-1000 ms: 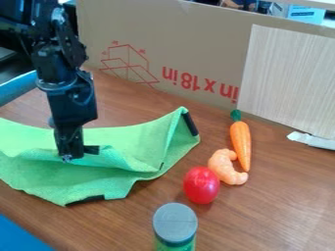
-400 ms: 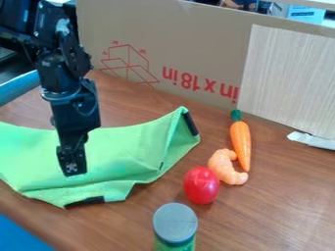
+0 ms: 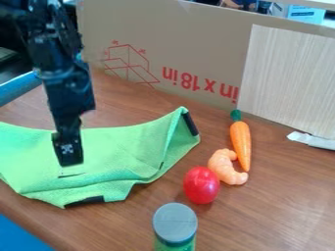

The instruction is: Fold the cloth from the top left to the bottom right

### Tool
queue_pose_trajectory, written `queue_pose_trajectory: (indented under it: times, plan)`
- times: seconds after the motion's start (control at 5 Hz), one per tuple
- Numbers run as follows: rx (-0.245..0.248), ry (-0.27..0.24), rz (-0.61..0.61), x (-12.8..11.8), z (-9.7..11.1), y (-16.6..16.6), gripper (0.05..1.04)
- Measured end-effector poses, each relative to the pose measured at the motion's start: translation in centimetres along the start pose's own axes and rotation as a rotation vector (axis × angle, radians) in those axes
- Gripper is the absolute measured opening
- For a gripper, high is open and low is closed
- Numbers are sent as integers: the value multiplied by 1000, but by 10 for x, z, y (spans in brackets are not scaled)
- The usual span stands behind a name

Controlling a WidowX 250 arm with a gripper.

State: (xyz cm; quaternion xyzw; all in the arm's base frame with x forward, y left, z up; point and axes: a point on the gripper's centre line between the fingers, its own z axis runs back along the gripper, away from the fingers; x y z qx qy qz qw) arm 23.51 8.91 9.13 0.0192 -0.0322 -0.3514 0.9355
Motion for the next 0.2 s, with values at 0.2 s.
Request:
queue_pose_trajectory:
  times: [0.2]
  plan:
    - [-11, 0, 10, -3, 18, 11, 1000]
